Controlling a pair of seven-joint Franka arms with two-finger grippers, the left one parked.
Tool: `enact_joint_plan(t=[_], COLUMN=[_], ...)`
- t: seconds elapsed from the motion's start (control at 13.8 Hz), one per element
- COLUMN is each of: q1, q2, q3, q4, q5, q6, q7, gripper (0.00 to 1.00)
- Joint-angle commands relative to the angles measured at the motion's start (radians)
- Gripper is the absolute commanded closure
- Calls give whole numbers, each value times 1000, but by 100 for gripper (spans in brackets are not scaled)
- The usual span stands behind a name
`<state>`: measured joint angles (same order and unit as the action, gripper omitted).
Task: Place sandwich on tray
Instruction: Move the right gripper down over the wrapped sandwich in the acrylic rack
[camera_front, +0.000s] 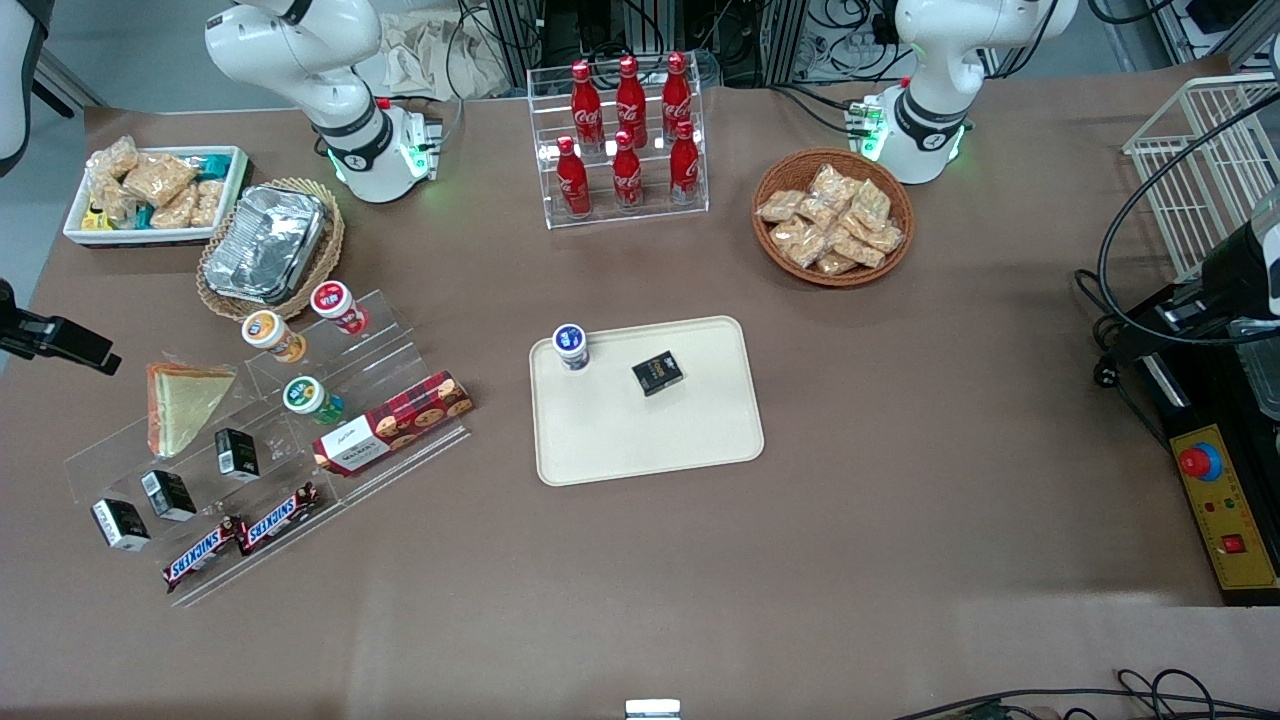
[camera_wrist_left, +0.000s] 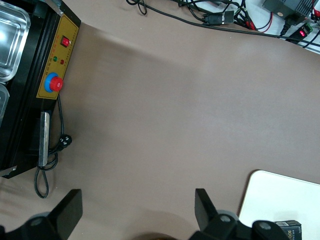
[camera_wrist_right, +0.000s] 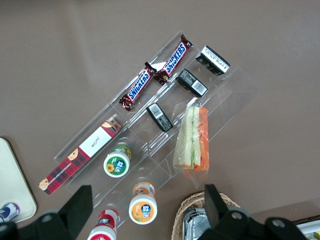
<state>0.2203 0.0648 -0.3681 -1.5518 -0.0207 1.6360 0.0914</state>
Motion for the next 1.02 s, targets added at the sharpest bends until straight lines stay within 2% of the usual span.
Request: enact_joint_plan(t=[0.0, 0.36, 0.65, 0.95], q1=[-9, -13, -24, -22], q2=[-3, -10, -10, 9], q3=[3, -2, -57, -110], q4=[1, 1, -2, -16], q5=[-1, -2, 8, 2], q6=[24, 30, 19, 83], q7=[8, 13, 19, 31], gripper=[1, 1, 1, 1])
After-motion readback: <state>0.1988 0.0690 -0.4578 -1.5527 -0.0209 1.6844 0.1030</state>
